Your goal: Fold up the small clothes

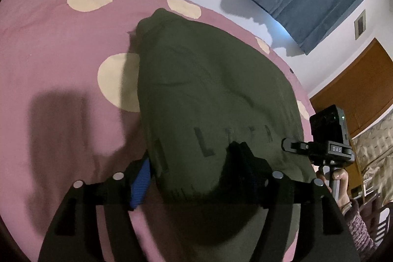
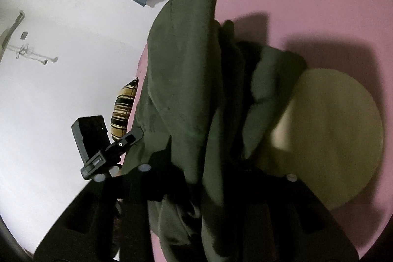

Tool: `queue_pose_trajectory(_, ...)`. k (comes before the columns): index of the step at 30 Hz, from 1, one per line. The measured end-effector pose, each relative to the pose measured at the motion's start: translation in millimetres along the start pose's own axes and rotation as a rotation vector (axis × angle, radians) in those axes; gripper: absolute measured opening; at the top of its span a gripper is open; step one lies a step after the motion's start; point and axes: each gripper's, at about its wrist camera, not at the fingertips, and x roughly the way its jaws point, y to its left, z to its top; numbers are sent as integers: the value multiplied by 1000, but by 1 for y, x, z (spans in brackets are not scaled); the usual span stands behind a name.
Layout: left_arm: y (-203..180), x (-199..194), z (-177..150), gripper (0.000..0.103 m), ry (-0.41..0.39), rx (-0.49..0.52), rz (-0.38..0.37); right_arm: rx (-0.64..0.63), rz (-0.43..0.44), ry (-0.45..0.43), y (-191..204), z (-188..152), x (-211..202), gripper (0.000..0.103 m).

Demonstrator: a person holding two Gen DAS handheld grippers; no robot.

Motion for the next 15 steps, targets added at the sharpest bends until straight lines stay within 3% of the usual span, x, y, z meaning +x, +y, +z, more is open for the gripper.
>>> queue_pose_trajectory(1,0,-5,-3,73,-7,-1,-8,-1,-15,-1,2,0,-2,63)
queue_pose_trajectory(2,-1,-9,-5,77,-12,-2,-19,-7,-34,-12,4,-4,-8,70)
queue_pose_trajectory(6,-7,-32,-27,82,-27,9,-42,-17,-27,-26,7,-29,-31,76)
queue_pose_trajectory(10,-14,-35,-52,83,11,32,-40,-13,5,-15,6,-55,-45,77)
queue_pose_trajectory(13,-17,-29,-57,83,23,55,-18,-26,-11,-15,6,-67,-47,73)
queue_pose_trajectory(14,-17,-28,-58,82,23,63,-3,-28,-27,-12,13,-68,-38,58)
queue_pose_trajectory(15,-16,-26,-58,78,25,62,-4,-31,-60,-6,12,-70,-37,49)
